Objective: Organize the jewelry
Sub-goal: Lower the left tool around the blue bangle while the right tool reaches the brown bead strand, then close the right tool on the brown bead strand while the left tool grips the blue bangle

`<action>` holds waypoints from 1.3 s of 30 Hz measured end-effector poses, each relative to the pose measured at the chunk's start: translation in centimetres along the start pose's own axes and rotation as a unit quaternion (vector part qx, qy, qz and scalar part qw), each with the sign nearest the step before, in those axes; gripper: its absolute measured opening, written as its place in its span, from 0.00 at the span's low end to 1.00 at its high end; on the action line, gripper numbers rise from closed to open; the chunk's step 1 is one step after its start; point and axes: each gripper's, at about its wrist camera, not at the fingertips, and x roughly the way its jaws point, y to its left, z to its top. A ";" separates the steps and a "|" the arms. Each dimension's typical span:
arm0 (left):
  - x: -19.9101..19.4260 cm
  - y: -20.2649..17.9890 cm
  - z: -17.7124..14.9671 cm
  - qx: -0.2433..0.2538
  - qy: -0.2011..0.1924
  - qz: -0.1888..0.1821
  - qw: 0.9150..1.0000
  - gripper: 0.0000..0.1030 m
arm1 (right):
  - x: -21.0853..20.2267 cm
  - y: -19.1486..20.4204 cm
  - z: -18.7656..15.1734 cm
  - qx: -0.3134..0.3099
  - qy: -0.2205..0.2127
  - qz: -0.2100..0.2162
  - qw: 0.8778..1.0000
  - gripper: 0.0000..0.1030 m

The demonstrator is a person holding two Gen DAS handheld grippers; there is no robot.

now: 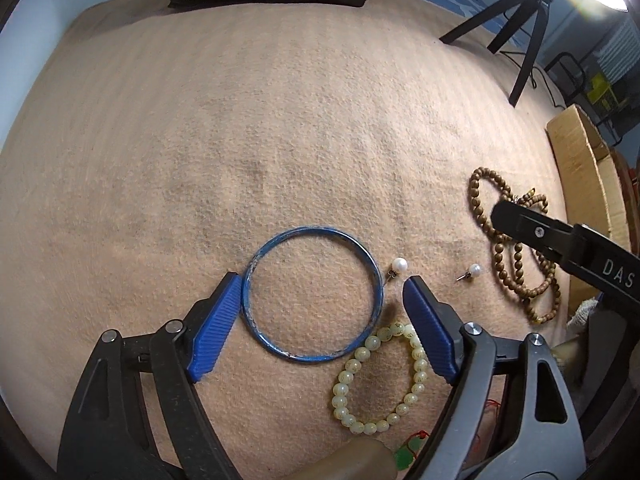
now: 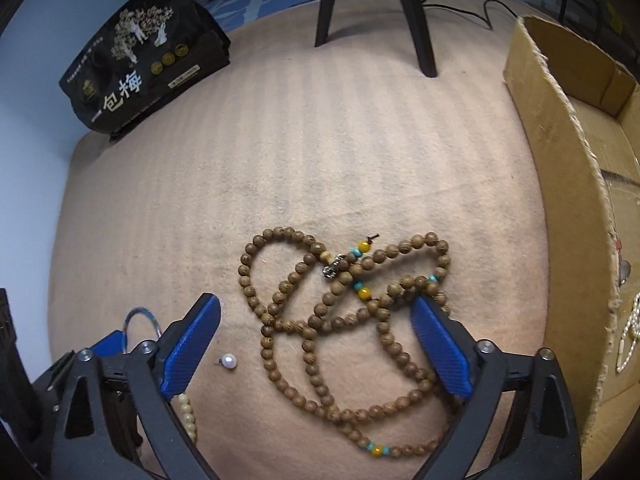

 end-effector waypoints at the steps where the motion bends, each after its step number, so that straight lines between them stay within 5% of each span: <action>1: 0.1 -0.1 0.0 0.005 0.000 0.004 1.000 0.82 | 0.1 0.1 0.0 -0.004 0.000 -0.006 1.000 0.94; 16: 0.5 -0.4 -0.1 0.015 -0.008 0.025 1.000 0.82 | 0.6 0.4 0.5 -0.041 0.018 -0.035 0.998 0.93; 22: 0.4 -0.3 0.0 0.020 -0.015 0.032 0.999 0.72 | 1.3 1.7 0.3 -0.098 0.016 -0.078 0.992 0.88; 33: -0.1 0.4 -0.1 0.024 -0.021 0.022 0.999 0.72 | -0.3 -0.4 1.2 -0.115 0.005 -0.056 0.992 0.14; 39: -0.9 1.0 -0.4 0.021 -0.025 0.019 0.999 0.72 | -0.9 -1.9 1.7 -0.090 0.010 -0.023 0.996 0.10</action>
